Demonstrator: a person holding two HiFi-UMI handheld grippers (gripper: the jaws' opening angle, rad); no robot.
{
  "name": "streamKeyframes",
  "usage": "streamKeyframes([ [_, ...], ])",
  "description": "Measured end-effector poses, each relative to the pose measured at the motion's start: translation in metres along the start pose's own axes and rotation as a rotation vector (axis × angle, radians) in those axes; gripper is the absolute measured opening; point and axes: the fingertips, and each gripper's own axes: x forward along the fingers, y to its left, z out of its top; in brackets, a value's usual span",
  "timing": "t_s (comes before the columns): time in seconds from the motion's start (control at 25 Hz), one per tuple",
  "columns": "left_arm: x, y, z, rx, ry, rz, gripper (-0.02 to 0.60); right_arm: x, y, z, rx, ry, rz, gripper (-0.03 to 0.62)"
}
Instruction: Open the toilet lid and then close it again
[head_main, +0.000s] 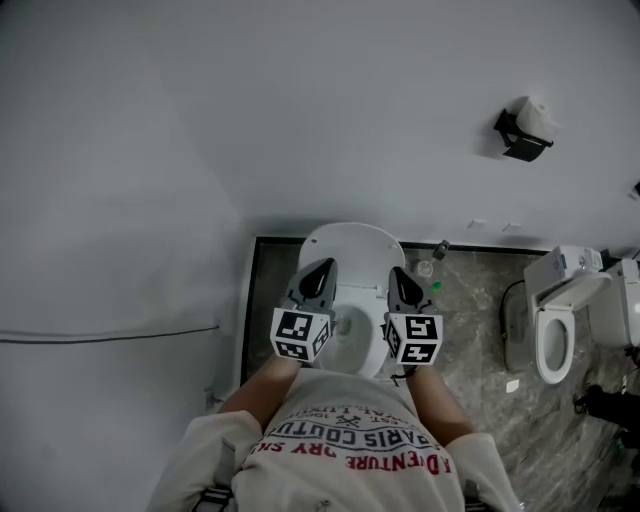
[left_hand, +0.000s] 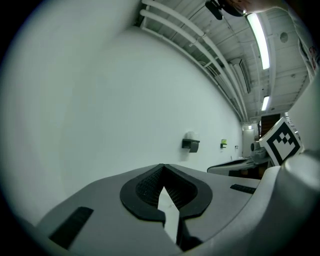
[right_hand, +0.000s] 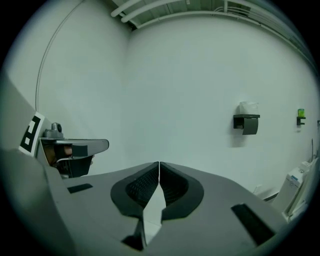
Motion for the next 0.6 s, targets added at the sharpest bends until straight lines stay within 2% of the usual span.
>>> streamKeyframes([
  [0.4, -0.009, -0.019, 0.021, 0.061, -0.017, 0.037, 0.005, -0.016, -0.011, 0.004, -0.041, -0.027, 0.031, 0.017],
  [0.6, -0.009, -0.014, 0.015, 0.017, -0.012, 0.052, 0.006, -0.011, -0.010, 0.004, -0.049, -0.025, 0.052, 0.017],
])
